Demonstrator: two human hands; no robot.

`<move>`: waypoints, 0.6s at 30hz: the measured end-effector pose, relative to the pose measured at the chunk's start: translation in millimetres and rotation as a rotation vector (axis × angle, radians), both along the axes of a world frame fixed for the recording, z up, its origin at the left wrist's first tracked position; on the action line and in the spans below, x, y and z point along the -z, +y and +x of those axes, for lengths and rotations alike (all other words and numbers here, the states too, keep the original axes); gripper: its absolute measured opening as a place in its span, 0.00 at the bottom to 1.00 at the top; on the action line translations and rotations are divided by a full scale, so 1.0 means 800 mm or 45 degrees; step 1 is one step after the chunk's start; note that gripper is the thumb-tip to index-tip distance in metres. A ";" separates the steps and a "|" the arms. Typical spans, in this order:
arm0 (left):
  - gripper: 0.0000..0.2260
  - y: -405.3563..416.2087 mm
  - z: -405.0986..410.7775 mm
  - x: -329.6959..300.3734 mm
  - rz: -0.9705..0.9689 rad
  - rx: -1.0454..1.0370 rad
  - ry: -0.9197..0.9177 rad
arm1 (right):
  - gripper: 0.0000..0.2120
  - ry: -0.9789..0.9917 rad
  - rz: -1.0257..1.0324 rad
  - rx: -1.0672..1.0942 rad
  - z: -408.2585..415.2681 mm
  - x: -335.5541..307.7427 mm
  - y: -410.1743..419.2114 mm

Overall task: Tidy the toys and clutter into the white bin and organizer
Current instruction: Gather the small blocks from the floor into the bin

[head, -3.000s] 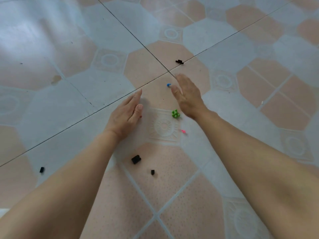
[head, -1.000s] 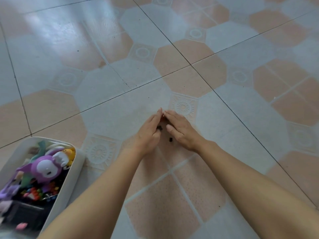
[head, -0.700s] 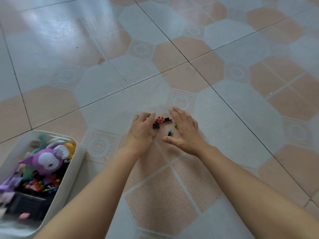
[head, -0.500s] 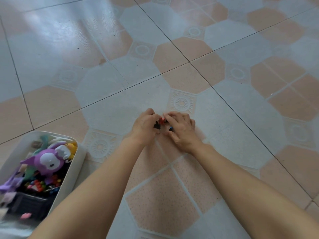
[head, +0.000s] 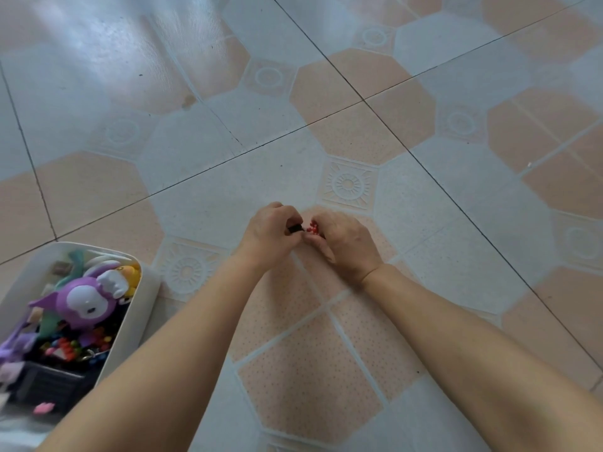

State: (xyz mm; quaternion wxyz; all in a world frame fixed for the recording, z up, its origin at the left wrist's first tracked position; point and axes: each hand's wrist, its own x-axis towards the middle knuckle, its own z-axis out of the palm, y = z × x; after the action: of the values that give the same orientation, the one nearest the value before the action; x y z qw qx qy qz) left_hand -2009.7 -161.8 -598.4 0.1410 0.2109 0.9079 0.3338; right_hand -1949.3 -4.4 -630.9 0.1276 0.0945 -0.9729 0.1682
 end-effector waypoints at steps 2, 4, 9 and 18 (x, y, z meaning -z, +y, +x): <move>0.09 -0.003 0.003 0.000 0.032 -0.060 -0.024 | 0.15 0.015 0.043 0.002 0.000 -0.001 -0.001; 0.08 -0.005 0.006 0.000 0.046 -0.089 -0.035 | 0.13 0.002 0.031 -0.038 0.000 -0.002 -0.001; 0.08 -0.010 0.011 -0.003 0.181 -0.234 -0.193 | 0.06 -0.235 -0.540 0.232 -0.006 -0.019 0.001; 0.08 -0.006 0.007 -0.018 0.760 -0.669 -0.841 | 0.07 -0.844 -2.487 0.618 0.012 -0.072 0.034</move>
State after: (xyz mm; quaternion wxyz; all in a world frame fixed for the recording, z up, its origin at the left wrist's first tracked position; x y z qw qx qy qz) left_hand -2004.4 -166.7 -583.8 0.2652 -0.1097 0.7025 0.6512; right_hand -1939.9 23.1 -573.3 -0.0935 -0.2965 -0.3946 0.8647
